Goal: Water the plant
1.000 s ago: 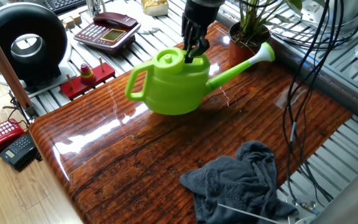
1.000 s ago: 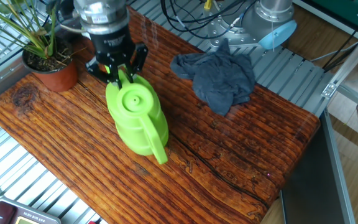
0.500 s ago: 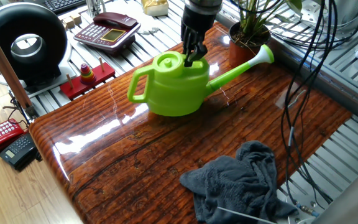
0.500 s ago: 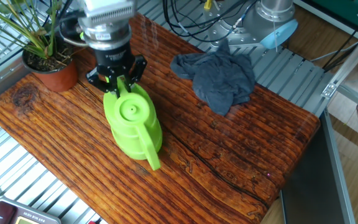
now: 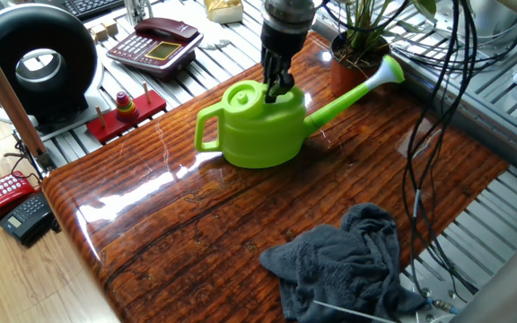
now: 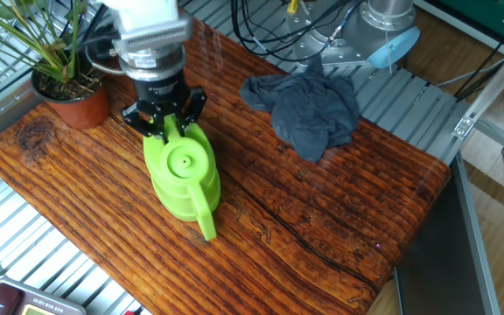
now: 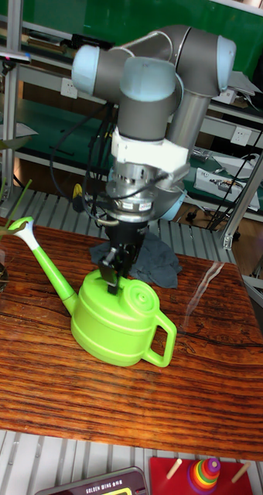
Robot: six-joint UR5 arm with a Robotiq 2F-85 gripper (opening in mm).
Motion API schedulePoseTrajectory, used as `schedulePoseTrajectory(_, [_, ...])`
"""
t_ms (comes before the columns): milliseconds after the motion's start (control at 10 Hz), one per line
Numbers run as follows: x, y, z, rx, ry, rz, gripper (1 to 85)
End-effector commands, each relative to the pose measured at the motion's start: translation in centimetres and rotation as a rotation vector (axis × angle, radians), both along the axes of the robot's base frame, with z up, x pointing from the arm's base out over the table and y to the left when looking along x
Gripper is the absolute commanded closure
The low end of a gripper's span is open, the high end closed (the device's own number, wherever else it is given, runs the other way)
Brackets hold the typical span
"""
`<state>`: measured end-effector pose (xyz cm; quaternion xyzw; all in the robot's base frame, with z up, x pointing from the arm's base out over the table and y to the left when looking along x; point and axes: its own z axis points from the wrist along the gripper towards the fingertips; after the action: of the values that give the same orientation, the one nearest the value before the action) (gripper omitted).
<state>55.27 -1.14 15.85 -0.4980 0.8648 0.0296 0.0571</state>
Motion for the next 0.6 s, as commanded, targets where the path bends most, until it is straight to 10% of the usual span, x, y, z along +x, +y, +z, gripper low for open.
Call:
schedulePoseTrajectory(0, [-0.4,-0.9,2.5,0.042,0.047,-0.03,25.3])
schedulePoseTrajectory(400, [1.2,-3.0,5.5,0.043,-0.007,-0.115,33.3])
schedulePoseTrajectory(500, [1.6,-3.7,5.8,0.018,-0.031,-0.129,54.7])
